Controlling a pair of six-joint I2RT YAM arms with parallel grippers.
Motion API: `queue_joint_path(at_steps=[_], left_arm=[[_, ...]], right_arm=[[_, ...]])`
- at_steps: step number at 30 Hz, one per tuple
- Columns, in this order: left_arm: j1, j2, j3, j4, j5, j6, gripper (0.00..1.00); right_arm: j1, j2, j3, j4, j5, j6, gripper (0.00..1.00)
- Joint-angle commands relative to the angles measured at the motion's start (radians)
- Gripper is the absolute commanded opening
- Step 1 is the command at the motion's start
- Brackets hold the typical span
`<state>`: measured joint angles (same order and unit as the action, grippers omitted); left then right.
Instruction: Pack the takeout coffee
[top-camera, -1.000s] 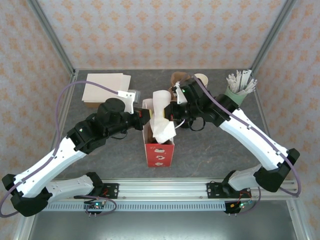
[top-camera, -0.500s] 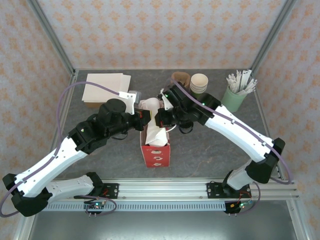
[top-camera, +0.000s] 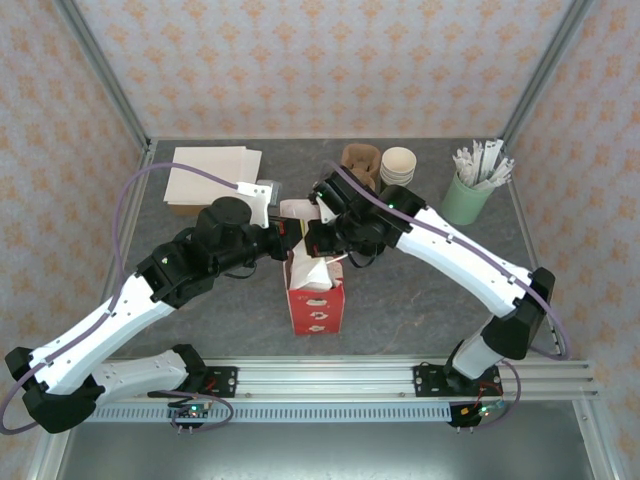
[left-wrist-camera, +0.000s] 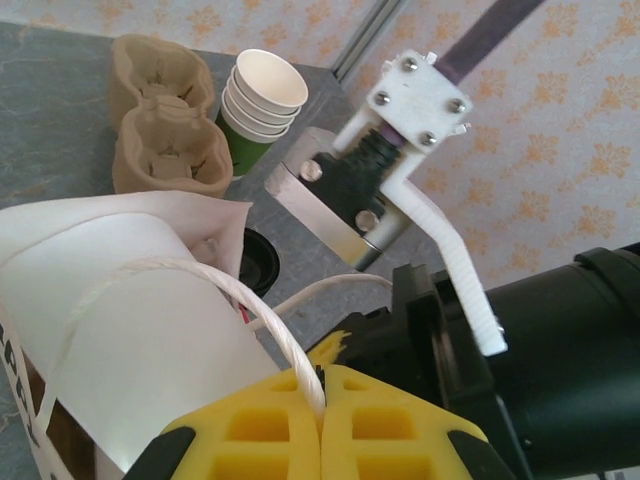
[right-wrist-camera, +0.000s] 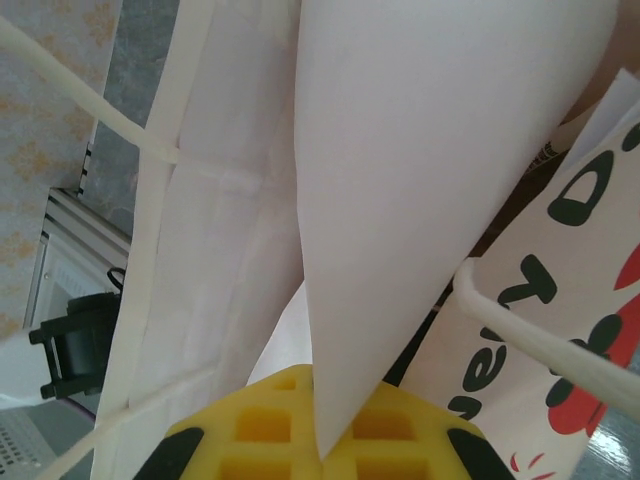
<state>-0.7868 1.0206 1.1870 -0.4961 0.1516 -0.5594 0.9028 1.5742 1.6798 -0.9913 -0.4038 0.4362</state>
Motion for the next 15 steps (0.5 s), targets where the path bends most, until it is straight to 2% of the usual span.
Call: queue_joint_path(at_steps=[1,6,9,12,15], left_arm=[[-0.007,-0.011,-0.012,0.045,0.011,-0.019,0.00],[-0.008,-0.016,-0.015,0.044,0.009,-0.019,0.00],[-0.007,-0.016,-0.015,0.046,0.010,-0.020,0.00],[-0.008,-0.013,-0.012,0.047,0.011,-0.020,0.00],[-0.008,-0.011,-0.011,0.044,0.010,-0.019,0.00]], right_arm=[[0.005,0.034,0.022,0.052,0.035,0.073,0.00],[0.005,0.072,0.028,0.024,0.055,0.093,0.02],[0.007,0.089,0.026,0.015,0.048,0.093,0.06],[0.007,0.087,0.043,-0.005,0.069,0.078,0.15],[0.007,0.054,0.056,0.002,0.098,0.071,0.31]])
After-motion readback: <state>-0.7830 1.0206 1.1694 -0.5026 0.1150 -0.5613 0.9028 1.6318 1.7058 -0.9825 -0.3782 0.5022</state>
